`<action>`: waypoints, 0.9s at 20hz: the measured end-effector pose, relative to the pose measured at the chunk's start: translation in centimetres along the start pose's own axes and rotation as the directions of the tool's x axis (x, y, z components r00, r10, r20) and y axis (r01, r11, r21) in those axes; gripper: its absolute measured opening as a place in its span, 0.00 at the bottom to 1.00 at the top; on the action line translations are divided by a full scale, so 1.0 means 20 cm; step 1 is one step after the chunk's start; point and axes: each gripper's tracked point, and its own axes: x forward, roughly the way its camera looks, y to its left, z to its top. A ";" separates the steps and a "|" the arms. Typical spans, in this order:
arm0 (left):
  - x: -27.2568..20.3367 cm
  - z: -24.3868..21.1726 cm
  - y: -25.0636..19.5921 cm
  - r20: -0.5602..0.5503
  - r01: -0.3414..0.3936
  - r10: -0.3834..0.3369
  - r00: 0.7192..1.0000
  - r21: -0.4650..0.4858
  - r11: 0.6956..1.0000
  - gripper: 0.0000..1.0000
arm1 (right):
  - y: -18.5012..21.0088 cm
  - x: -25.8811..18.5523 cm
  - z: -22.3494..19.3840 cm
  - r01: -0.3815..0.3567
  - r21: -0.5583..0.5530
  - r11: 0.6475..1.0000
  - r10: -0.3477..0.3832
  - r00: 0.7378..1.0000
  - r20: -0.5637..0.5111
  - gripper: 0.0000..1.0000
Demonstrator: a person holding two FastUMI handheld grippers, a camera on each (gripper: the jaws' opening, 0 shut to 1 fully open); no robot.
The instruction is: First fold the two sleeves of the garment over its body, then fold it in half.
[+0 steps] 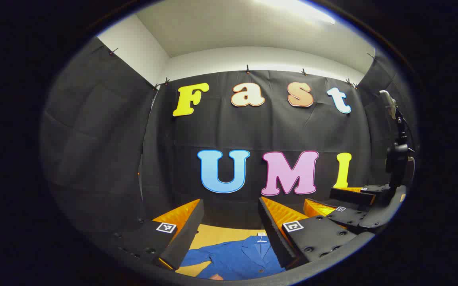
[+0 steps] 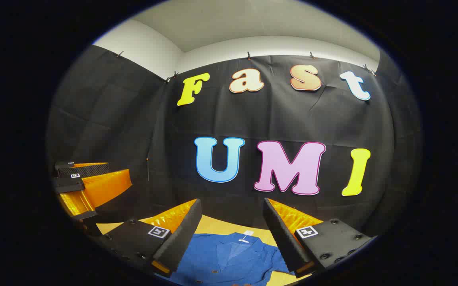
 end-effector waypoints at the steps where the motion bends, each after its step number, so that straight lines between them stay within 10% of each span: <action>1: 0.00 0.00 0.00 0.001 0.001 -0.001 1.000 0.003 1.000 0.80 | 0.00 0.00 0.00 0.001 -0.001 1.000 -0.001 1.000 0.001 0.99; 18: -0.01 0.00 -0.02 0.008 0.023 -0.023 1.000 -0.025 0.999 0.80 | -0.02 -0.03 -0.01 0.016 -0.004 1.000 -0.016 1.000 -0.006 0.92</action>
